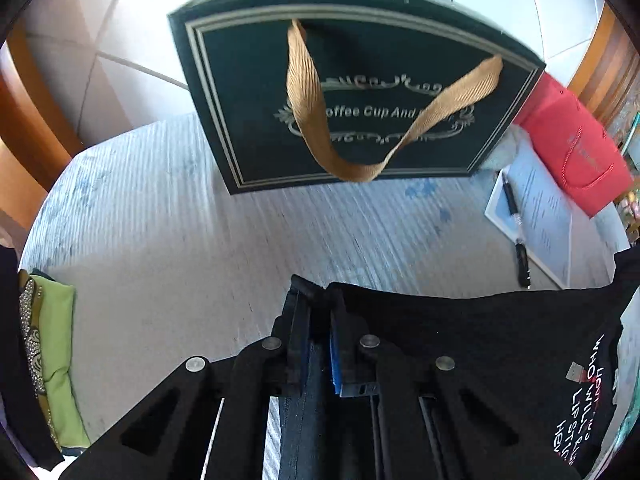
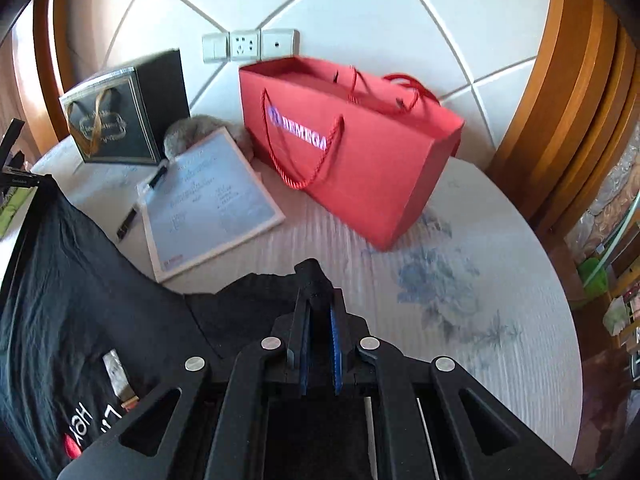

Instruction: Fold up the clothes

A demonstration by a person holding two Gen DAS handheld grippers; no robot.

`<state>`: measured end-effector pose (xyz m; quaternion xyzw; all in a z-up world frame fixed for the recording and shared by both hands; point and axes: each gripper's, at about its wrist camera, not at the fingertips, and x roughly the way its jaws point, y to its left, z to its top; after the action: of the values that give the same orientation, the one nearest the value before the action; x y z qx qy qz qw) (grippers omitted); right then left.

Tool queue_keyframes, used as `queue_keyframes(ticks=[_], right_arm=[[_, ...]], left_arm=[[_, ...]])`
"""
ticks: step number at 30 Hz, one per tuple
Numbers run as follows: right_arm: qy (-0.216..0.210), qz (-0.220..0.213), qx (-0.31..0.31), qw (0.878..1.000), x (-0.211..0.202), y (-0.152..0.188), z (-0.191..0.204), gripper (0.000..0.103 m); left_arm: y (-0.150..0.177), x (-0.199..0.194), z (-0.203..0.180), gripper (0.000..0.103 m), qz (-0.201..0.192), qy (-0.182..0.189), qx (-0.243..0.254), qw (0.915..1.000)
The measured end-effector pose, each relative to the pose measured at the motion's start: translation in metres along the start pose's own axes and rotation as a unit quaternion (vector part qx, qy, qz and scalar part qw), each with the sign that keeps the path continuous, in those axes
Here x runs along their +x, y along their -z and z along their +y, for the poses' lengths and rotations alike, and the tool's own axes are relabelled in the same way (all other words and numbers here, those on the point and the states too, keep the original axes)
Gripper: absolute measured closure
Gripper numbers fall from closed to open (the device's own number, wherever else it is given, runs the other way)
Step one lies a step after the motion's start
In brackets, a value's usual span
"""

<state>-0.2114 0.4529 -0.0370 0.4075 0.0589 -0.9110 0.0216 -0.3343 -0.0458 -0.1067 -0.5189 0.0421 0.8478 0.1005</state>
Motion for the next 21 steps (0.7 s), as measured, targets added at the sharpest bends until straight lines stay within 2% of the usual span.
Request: queue_keyframes(ticks=[3, 5, 7, 9, 10, 12, 13, 16, 21], right_arm=[[-0.003, -0.039, -0.021, 0.999, -0.04, 0.006, 0.011, 0.095], [-0.007, -0.052, -0.032, 0.998, -0.069, 0.028, 0.019, 0.095], [-0.02, -0.047, -0.031, 0.998, -0.095, 0.064, 0.027, 0.095], [-0.029, -0.019, -0.032, 0.999, -0.11, 0.108, 0.036, 0.094], [-0.034, 0.003, -0.032, 0.999, -0.115, 0.13, 0.04, 0.09], [-0.041, 0.066, -0.022, 0.997, -0.113, 0.173, 0.044, 0.071], [-0.04, 0.079, -0.003, 0.996, -0.114, 0.186, 0.039, 0.071], [-0.035, 0.112, 0.054, 0.992, -0.116, 0.219, 0.021, 0.07], [-0.006, 0.092, 0.131, 0.987, -0.118, 0.192, -0.022, 0.07]], left_arm=[[0.032, -0.03, -0.002, 0.095, -0.043, 0.001, 0.009, 0.999], [0.071, -0.048, -0.002, 0.092, -0.069, -0.004, 0.023, 0.9973], [0.118, -0.06, 0.0, 0.092, -0.079, 0.0, 0.038, 0.9961], [0.166, -0.059, 0.001, 0.088, -0.059, 0.001, 0.054, 0.9968], [0.186, -0.052, 0.005, 0.078, -0.029, -0.001, 0.051, 0.9983], [0.226, -0.038, 0.012, 0.064, 0.03, -0.005, 0.045, 0.9985], [0.239, -0.034, 0.015, 0.064, 0.048, -0.005, 0.039, 0.9981], [0.241, -0.038, 0.024, 0.064, 0.035, 0.001, 0.002, 0.9994], [0.244, -0.045, 0.039, 0.062, 0.013, 0.013, -0.059, 0.9981]])
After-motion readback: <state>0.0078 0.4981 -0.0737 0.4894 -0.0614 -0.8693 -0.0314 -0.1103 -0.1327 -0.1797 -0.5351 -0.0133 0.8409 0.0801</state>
